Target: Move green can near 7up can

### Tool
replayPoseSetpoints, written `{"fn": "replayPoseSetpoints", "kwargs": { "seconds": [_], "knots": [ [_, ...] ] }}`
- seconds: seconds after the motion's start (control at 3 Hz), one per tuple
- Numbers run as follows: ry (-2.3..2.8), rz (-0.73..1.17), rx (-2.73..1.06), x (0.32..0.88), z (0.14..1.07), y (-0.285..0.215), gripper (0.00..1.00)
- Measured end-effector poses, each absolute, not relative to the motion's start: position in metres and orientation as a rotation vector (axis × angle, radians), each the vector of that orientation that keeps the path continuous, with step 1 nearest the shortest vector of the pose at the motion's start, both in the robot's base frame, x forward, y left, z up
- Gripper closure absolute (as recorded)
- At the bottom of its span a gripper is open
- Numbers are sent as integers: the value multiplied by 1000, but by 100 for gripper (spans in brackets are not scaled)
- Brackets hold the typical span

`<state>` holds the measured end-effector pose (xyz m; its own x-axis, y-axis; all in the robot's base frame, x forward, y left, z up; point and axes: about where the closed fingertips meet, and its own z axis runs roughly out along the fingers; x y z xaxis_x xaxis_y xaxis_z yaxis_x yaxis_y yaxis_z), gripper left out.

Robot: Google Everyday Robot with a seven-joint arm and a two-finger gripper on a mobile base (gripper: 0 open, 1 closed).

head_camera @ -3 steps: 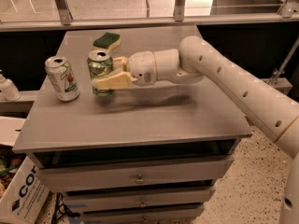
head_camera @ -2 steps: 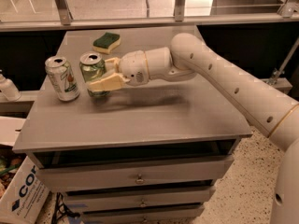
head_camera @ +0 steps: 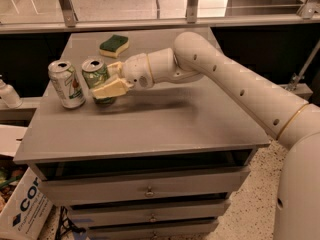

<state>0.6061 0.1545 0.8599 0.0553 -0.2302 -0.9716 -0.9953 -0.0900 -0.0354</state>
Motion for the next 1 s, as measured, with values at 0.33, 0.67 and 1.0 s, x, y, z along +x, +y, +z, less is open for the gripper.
{"fn": "replayPoseSetpoints", "kwargs": {
  "seconds": [0.33, 0.67, 1.0],
  "knots": [
    [1311, 1119, -1450, 611, 855, 162, 100],
    [1314, 1134, -1433, 610, 853, 167, 100],
    [1314, 1135, -1433, 610, 853, 167, 82]
  ]
}}
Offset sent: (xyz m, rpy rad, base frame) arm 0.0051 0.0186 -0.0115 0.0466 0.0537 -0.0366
